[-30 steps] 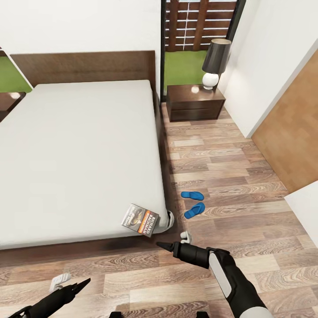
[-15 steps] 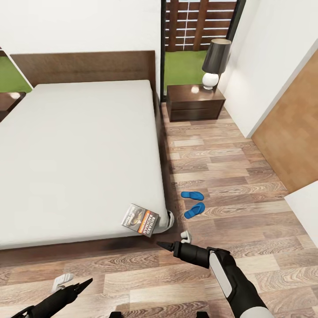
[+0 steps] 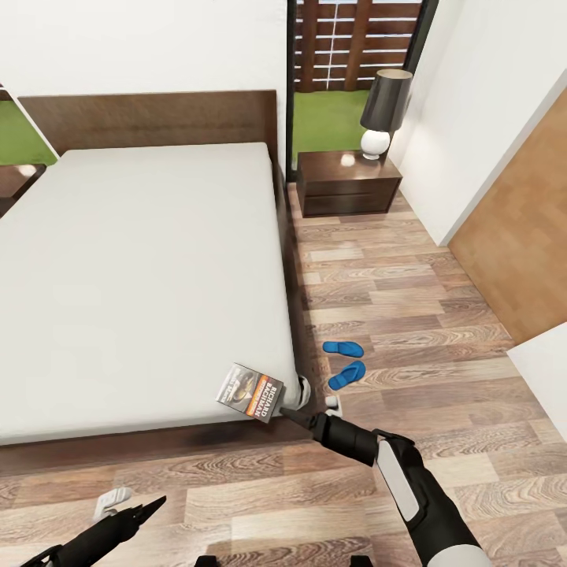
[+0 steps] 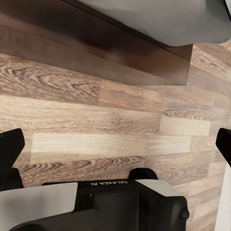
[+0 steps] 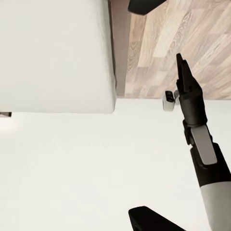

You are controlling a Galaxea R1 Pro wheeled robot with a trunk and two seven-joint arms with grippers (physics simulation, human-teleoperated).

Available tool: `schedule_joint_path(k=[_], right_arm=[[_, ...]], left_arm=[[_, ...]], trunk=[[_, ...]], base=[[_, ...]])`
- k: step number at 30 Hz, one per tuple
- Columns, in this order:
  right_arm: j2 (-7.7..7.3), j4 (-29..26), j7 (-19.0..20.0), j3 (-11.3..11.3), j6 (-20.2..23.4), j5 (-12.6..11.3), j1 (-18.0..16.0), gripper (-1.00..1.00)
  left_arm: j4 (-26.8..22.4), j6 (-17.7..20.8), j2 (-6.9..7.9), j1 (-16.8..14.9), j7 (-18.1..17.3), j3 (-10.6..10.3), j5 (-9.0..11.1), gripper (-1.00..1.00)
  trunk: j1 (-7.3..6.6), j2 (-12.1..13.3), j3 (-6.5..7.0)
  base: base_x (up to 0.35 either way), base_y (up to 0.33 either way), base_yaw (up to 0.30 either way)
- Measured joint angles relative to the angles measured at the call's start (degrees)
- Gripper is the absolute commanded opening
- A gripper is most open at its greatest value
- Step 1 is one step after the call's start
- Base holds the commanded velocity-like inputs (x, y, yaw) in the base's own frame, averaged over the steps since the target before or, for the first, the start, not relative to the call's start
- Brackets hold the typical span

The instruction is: In the bedroom, move the book from the bed onto either nightstand, and place the two sandals side by side next to the bed.

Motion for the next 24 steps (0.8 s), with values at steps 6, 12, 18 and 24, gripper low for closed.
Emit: schedule_joint_path(k=[6, 12, 18, 24], right_arm=[[0.03, 0.0, -0.2, 0.0, -0.1, 0.0, 0.0, 1.00], [0.08, 0.3, -0.3, 0.1, -0.2, 0.3, 0.0, 1.00], [0.09, 0.3, -0.4, -0.2, -0.2, 0.3, 0.0, 1.00], [0.09, 0.3, -0.3, -0.3, -0.1, 0.3, 0.0, 1.00]], left_arm=[[0.0, 0.0, -0.03, 0.0, 0.1, 0.0, 0.0, 1.00], [0.0, 0.0, -0.04, 0.0, 0.1, 0.0, 0.0, 1.00], [0.0, 0.0, -0.04, 0.0, 0.1, 0.1, 0.0, 1.00], [0.0, 0.0, -0.01, 0.0, 0.1, 0.1, 0.0, 1.00]], trunk=[[0.00, 0.0, 0.00], [0.00, 0.0, 0.00], [0.00, 0.0, 0.00], [0.00, 0.0, 0.00]], base=[[0.000, 0.000, 0.000], [0.000, 0.000, 0.000], [0.000, 0.000, 0.000], [0.000, 0.000, 0.000]])
